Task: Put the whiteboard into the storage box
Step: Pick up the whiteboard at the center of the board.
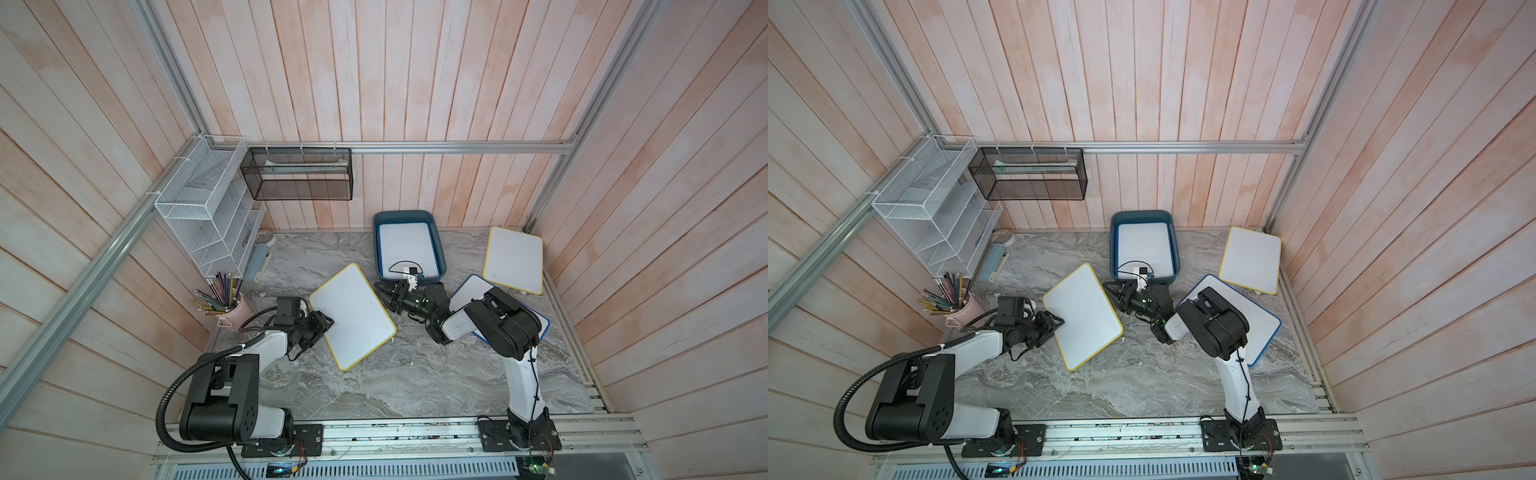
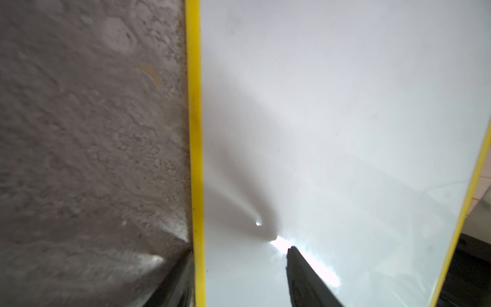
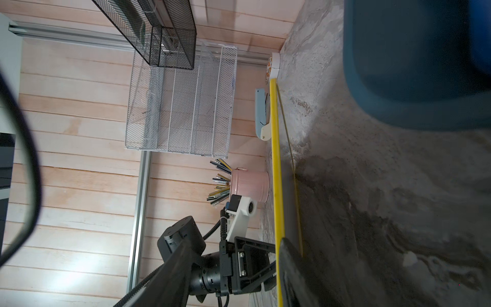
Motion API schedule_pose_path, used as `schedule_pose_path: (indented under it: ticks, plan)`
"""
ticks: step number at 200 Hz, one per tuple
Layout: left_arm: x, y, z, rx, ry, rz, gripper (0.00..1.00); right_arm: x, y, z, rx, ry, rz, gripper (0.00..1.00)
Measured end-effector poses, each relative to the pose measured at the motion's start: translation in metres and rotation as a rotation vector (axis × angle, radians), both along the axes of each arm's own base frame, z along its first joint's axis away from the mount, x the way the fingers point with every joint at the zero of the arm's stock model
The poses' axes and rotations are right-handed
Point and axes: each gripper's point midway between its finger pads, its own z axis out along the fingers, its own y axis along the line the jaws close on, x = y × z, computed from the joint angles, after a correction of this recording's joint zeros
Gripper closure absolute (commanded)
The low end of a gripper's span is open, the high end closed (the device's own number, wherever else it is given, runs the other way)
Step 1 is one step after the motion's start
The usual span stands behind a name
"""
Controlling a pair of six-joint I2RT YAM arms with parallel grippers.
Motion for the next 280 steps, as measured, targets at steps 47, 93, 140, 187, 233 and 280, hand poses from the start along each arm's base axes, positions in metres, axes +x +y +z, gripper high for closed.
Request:
schedule_pose_path:
  ticks: [47,93,140,187,233,280]
  plan:
    - [0.001,-0.002,0.001,-0.002,-0.008,-0.004,0.43,-0.002,0.006,0.014,0.050,-0.026,-0.035,0.46]
    - [0.001,-0.002,0.001,-0.003,-0.007,-0.001,0.43,-0.002,0.003,0.012,0.059,-0.013,-0.073,0.46]
    - [0.002,-0.003,0.001,-0.007,-0.008,0.003,0.43,0.001,0.002,0.010,0.065,0.009,-0.102,0.46]
    - [0.004,-0.014,0.002,-0.032,-0.022,-0.027,0.42,-0.013,0.018,-0.008,0.049,0.080,-0.064,0.46]
    - [0.004,-0.016,0.002,-0.048,-0.028,-0.020,0.43,-0.021,0.025,-0.007,0.064,0.085,-0.047,0.46]
    - [0.005,-0.016,0.002,-0.047,-0.034,-0.021,0.42,-0.022,0.023,-0.008,0.060,0.086,-0.046,0.47]
